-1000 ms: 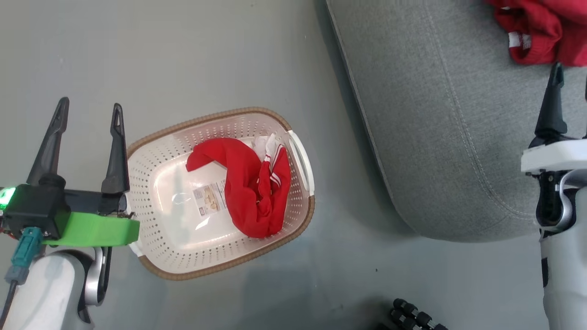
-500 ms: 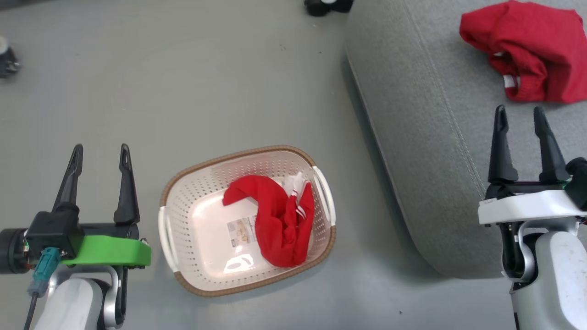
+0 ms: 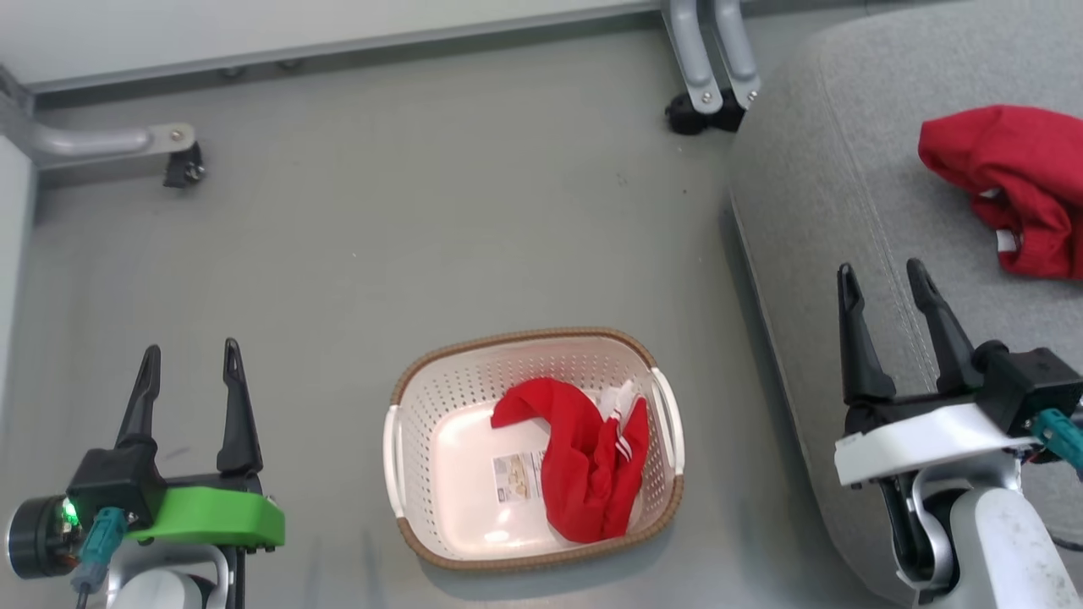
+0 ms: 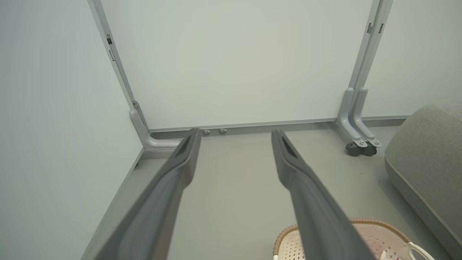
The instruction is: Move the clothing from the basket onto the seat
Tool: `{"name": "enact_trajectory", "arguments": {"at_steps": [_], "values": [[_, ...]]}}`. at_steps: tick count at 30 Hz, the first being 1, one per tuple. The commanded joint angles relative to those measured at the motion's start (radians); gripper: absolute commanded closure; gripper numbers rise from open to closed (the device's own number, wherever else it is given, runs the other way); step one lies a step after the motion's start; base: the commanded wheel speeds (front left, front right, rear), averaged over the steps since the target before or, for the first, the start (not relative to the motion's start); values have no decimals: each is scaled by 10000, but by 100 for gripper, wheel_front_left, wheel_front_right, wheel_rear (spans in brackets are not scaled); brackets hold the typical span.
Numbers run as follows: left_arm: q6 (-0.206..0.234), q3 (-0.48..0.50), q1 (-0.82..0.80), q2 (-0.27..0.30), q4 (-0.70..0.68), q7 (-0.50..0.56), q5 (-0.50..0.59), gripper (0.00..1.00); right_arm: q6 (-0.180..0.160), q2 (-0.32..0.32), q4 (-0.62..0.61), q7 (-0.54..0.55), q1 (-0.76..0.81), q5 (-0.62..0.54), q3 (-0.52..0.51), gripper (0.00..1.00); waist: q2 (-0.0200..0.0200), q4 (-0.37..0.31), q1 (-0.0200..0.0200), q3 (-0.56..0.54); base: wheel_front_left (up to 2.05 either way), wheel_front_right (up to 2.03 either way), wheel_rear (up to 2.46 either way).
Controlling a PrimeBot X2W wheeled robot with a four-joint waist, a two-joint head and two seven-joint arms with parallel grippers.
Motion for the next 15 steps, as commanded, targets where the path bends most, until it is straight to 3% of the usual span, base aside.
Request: {"name": "enact_trajectory", "arguments": {"at_steps": [1,15], "values": [[-69,46,237,-91,42,-29,134,0,-3,-10,-92,87,277,-64,26,0,0,539,1,-675,0,0,0],[-421,244,1147,-570,407,-30,657,0,-3,57,-691,736,1702,-283,114,0,0,803,1,-1663,0,0,0]]}}
